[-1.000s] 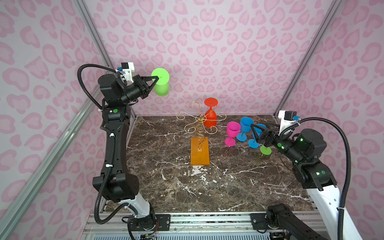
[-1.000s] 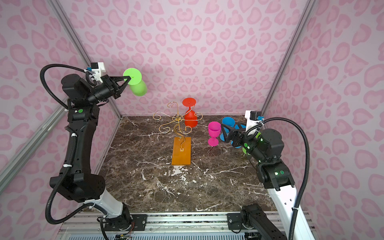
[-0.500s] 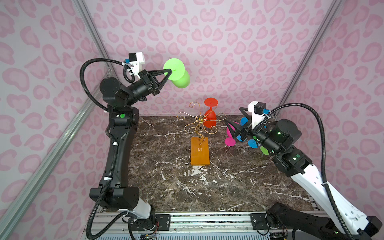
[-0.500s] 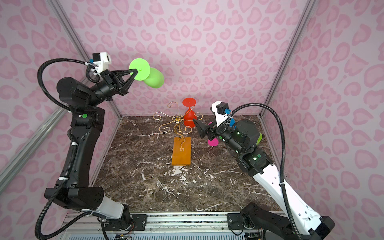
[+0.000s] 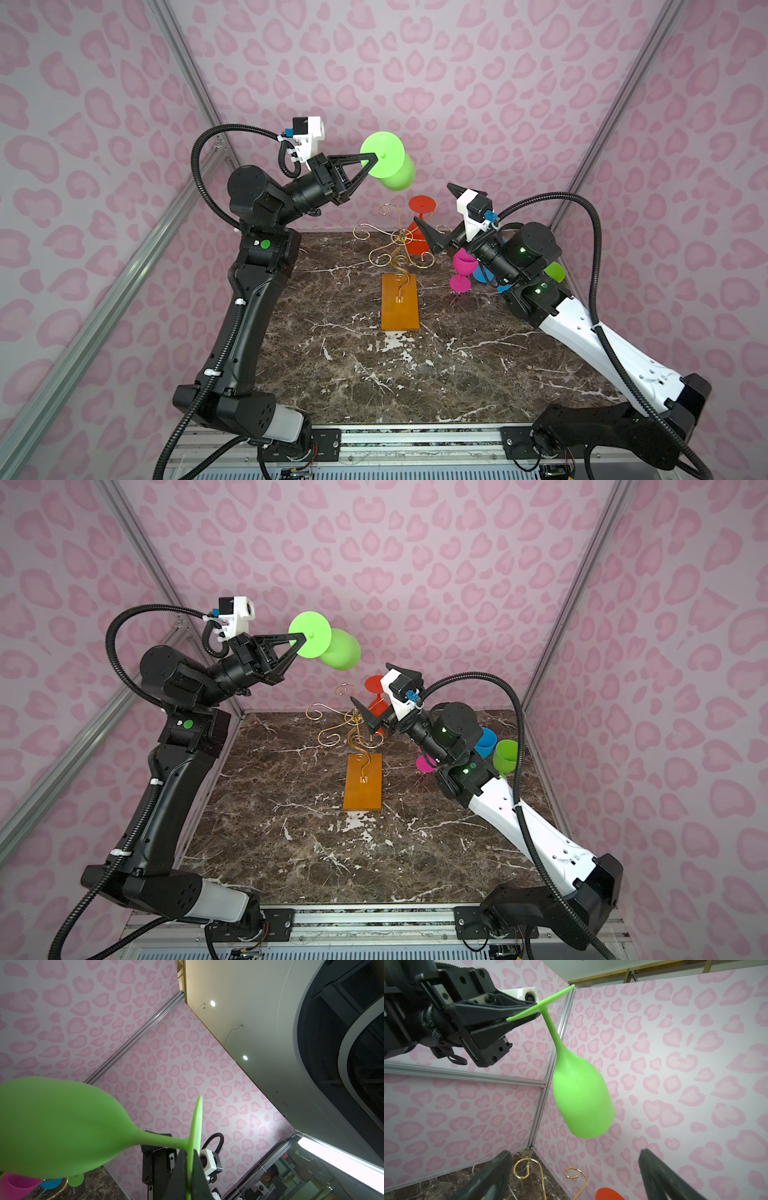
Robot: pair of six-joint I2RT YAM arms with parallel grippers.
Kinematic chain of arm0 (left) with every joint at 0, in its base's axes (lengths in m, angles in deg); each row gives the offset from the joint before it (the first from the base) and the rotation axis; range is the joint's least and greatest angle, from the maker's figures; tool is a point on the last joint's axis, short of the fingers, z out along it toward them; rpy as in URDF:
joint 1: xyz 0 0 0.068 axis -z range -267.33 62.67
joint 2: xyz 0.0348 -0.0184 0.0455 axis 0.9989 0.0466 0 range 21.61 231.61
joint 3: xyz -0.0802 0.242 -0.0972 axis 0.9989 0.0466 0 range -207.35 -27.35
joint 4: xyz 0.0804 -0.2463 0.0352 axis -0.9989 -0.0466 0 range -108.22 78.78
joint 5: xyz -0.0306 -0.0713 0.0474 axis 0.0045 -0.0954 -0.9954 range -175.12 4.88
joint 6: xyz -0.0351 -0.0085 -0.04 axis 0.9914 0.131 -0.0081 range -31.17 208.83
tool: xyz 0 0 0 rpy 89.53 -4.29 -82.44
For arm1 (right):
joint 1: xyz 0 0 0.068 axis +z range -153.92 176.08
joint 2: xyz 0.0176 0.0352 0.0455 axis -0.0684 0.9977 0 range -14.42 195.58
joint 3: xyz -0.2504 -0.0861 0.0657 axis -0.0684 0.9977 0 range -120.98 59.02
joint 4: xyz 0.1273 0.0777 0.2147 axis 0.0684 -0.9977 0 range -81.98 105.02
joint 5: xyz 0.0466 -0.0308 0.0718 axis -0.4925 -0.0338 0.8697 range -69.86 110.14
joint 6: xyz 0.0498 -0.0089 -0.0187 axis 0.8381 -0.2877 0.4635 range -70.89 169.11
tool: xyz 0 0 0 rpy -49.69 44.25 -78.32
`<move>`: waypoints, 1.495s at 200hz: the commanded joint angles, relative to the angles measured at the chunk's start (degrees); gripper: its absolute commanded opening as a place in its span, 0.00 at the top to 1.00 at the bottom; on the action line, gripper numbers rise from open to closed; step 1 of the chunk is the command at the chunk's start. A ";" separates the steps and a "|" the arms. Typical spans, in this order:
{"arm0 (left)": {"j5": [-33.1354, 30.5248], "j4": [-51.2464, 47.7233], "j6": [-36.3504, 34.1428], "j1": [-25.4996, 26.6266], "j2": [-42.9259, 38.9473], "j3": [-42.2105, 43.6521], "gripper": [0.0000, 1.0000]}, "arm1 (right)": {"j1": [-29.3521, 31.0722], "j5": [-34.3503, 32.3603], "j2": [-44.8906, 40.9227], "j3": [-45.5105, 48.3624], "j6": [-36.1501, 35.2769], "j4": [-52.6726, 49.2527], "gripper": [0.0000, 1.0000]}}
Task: Take the wine glass off the wine glass rack
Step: 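Close the right gripper on the green glass bowl below the left gripper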
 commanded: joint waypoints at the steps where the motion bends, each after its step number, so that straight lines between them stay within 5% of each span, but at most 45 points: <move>1: -1.45 2.14 -0.30 0.34 -0.99 0.62 0.96 | 0.65 0.16 2.89 -1.87 -2.59 4.94 0.03; 122: -1.96 6.15 6.07 2.04 -3.29 4.75 0.96 | 2.59 -4.05 16.30 -14.77 -6.19 6.03 0.03; 223: -1.03 10.14 12.19 2.30 -2.88 5.46 0.96 | 2.68 -5.96 18.26 -16.62 -5.93 7.55 0.04; 299: -1.07 10.89 13.97 2.29 -2.99 6.50 0.97 | 3.20 -5.91 17.12 -15.07 -6.27 6.85 0.15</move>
